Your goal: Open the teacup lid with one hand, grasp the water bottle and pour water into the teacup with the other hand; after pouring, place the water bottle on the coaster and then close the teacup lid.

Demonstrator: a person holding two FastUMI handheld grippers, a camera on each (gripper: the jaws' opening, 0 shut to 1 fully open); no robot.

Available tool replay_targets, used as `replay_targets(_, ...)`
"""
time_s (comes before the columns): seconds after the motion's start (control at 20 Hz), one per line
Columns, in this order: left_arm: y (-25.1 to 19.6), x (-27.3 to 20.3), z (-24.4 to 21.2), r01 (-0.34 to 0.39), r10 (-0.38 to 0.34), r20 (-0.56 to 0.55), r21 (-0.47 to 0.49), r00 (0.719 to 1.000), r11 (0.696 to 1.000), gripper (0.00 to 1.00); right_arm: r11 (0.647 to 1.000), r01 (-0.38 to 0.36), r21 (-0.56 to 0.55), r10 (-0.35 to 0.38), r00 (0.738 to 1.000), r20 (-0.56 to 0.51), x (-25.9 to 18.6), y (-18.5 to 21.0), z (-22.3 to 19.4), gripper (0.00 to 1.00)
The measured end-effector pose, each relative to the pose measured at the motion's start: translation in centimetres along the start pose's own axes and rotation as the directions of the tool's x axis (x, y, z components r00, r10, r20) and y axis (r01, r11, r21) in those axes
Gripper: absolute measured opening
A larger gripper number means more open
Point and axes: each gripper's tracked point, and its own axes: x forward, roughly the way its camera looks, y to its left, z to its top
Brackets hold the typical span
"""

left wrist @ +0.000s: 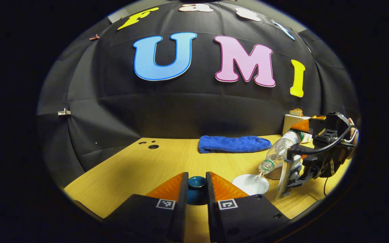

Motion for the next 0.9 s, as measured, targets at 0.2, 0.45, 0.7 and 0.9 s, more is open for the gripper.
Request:
replay_targets(0.2,0.2,-0.1,0.0,-0.011,0.011,0.001,-0.001,1.000,1.000,0.27,1.000,-0.004,-0.009,0.004,1.000,0.003,0.6,-0.4,-0.2,0.74)
replay_targets(0.45,0.2,-0.2,-0.1,-0.014,0.013,-0.008,-0.012,1.000,1.000,0.31,0.998,0.045,-0.041,-0.044,0.999,0.016,0.7,-0.7,0.0,0.74)
replay_targets(0.7,0.3,-0.4,-0.1,-0.012,0.012,-0.006,-0.019,1.000,1.000,0.31,0.989,0.114,-0.091,-0.109,0.992,0.056,1.1,-1.7,0.2,0.74)
replay_targets(0.9,0.3,-0.3,-0.4,-0.007,0.007,-0.015,-0.020,1.000,1.000,0.35,0.972,0.196,-0.132,-0.187,0.979,0.076,1.1,-2.8,0.5,0.74)
